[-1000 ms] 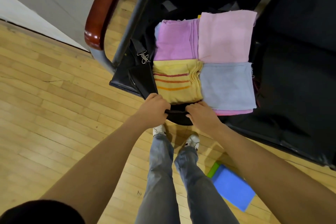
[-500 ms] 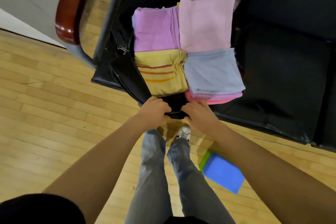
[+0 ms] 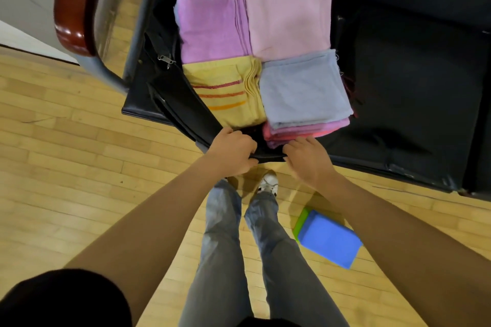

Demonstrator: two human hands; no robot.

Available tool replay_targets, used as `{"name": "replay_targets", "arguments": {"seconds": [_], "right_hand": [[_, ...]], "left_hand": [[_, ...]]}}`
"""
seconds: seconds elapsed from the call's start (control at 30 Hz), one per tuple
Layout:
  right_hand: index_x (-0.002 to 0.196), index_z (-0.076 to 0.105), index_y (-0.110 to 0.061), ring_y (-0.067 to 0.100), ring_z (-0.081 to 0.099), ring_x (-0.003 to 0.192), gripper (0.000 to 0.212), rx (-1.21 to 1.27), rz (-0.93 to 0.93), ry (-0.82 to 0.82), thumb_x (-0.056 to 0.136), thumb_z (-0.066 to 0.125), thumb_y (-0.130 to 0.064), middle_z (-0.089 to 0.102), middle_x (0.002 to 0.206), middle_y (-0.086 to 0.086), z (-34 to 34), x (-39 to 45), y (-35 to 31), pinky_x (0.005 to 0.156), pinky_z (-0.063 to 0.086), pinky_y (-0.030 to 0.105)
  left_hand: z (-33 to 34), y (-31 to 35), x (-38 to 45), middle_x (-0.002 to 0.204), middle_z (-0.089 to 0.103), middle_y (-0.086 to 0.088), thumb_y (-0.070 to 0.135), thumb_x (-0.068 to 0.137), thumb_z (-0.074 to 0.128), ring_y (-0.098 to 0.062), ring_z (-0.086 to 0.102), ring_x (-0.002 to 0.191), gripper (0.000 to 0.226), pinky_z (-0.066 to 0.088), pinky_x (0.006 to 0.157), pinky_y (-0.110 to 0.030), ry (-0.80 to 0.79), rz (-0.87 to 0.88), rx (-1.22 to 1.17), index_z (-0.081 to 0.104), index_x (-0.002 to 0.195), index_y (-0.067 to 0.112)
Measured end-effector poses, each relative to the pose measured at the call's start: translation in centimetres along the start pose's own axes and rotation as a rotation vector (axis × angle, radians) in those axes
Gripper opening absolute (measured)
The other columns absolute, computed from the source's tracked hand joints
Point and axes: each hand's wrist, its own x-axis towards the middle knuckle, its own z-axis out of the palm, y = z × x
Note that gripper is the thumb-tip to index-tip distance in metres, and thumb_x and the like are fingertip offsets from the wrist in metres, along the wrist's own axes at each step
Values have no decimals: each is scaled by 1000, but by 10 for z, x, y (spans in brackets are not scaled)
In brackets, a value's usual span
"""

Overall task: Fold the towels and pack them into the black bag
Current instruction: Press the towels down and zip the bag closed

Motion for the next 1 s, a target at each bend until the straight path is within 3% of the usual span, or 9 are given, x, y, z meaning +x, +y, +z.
{"name": "replay_targets", "arguments": {"seconds": [0.1,0.2,0.37,0.47,0.67,0.73,0.8,0.87,1.0], "right_hand": [[63,62,-11,25,58,59,14,96,-37,157,74,62,-21,61,60,3,-12,1,-4,65,26,29],[67,62,-14,24,57,63,25,133,-82,158,77,46,-30,61,65,0,-22,-1,5,64,26,29],[89,66,-18,26,57,75,25,-59,-57,-49,78,46,-29,64,82,-2,-8,-25,49,68,37,34],[77,64,-15,27,58,65,12,-185,-22,32,74,53,-20,60,70,2,-13,-29,63,64,25,33],[68,62,-11,27,57,66,18,-137,-74,189,73,49,-23,60,66,5,-42,-24,74,68,29,34],[76,65,-15,26,60,74,10,-100,-95,111,71,60,-23,64,73,1,-49,-22,83,70,33,33],[91,65,-20,25,62,88,19,-81,-43,-67,73,67,-24,69,90,-1,-54,-21,92,72,36,33],[110,61,-22,24,58,103,26,-116,42,-186,85,60,-28,65,109,-3,-60,-22,97,80,34,35],[105,63,-12,28,57,99,26,-146,114,-126,84,59,-25,66,105,6,-77,-20,94,82,34,37]], "left_hand": [[1,24,13,112,58,0,36,97,44,-22,53,108,26,32,88,-32,98,11,69,57,112,19],[-2,36,24,113,60,2,27,99,41,-21,54,109,24,30,82,-28,145,59,72,60,111,21],[-5,34,18,104,63,-2,32,100,41,-24,56,101,27,24,70,-26,53,91,18,62,102,16],[-8,40,24,104,62,0,33,100,41,-22,56,100,27,28,69,-26,80,76,-61,63,102,16],[-37,42,33,105,59,-3,34,102,32,-25,56,97,32,31,66,-30,305,58,29,57,107,14],[-39,39,28,106,60,-2,34,102,31,-23,57,97,33,31,66,-29,275,91,16,57,107,14],[-37,37,22,106,60,0,34,102,32,-21,57,98,33,31,64,-27,253,104,-25,58,105,14],[-37,38,20,103,60,0,34,102,34,-20,57,97,32,31,64,-27,249,97,-76,59,103,14],[-52,38,38,98,60,-2,35,102,33,-24,58,90,33,35,63,-30,284,18,-6,58,101,14]]}}
